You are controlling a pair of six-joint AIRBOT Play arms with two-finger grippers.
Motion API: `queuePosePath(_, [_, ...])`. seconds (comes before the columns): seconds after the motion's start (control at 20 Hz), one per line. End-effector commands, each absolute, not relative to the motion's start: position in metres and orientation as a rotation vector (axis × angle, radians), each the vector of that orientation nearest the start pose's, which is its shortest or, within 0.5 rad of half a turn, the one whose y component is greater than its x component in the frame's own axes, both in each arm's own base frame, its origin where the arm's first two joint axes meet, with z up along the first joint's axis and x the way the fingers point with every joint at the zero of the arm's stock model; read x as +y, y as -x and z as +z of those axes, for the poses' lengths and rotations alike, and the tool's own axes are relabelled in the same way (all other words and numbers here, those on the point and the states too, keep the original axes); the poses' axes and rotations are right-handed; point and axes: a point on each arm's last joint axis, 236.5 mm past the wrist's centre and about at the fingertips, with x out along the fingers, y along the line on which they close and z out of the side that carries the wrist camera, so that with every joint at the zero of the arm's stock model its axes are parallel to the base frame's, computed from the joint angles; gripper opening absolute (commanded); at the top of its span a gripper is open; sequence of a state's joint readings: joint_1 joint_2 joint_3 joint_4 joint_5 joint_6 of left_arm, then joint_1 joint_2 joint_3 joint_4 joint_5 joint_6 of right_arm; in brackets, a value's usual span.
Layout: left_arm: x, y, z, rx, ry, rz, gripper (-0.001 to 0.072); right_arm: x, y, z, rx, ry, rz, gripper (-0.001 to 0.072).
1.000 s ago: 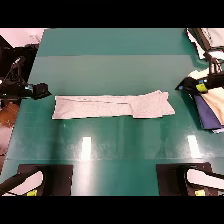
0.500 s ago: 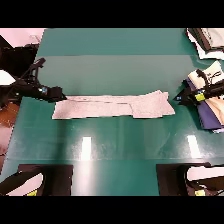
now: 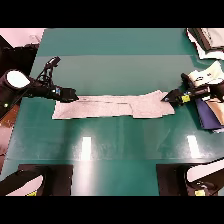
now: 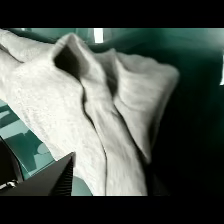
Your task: Fold the shirts.
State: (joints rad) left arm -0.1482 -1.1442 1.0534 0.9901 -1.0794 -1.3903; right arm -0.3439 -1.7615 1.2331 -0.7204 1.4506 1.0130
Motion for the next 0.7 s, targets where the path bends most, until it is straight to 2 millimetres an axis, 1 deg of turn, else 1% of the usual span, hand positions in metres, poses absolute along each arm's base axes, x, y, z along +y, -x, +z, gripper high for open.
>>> queuePosePath(0.0, [-0.170, -0.355, 0.061, 1.120, 0.306, -0.516, 0.0022, 0.083, -0.388, -0.069, 1.433, -0.751, 0.727, 0.0424])
queuePosePath(0.05, [-0.170, -0.354, 0.061, 1.121, 0.307, -0.516, 0.0023, 0.089, -0.387, -0.069, 1.433, -0.732, 0.749, 0.0369])
queuePosePath(0.1, [-0.170, -0.354, 0.061, 1.123, 0.313, -0.512, 0.0023, 0.094, -0.386, -0.069, 1.435, -0.720, 0.762, 0.0286])
queuePosePath(0.2, [-0.170, -0.354, 0.061, 1.126, 0.319, -0.509, 0.0022, 0.097, -0.385, -0.068, 1.430, -0.702, 0.783, 0.0063])
queuePosePath(0.25, [-0.170, -0.354, 0.061, 1.127, 0.318, -0.509, 0.0022, 0.097, -0.384, -0.066, 1.430, -0.700, 0.792, 0.0013])
queuePosePath(0.35, [-0.172, -0.353, 0.061, 1.127, 0.312, -0.513, 0.0022, 0.095, -0.383, -0.055, 1.413, -0.688, 0.798, 0.0012])
queuePosePath(0.4, [-0.177, -0.353, 0.060, 1.127, 0.307, -0.523, 0.0022, 0.094, -0.385, -0.045, 1.396, -0.680, 0.792, 0.0011])
queuePosePath(0.45, [-0.186, -0.351, 0.053, 1.144, 0.298, -0.538, 0.0022, 0.093, -0.387, -0.032, 1.379, -0.676, 0.775, 0.0011])
queuePosePath(0.5, [-0.196, -0.348, 0.044, 1.174, 0.286, -0.559, 0.0022, 0.094, -0.391, -0.018, 1.363, -0.666, 0.768, 0.0010])
queuePosePath(0.55, [-0.211, -0.344, 0.031, 1.217, 0.266, -0.585, 0.0021, 0.095, -0.395, 0.001, 1.342, -0.659, 0.760, 0.0010])
queuePosePath(0.65, [-0.244, -0.342, 0.007, 1.281, 0.222, -0.639, 0.0022, 0.103, -0.401, 0.041, 1.309, -0.627, 0.769, 0.0009])
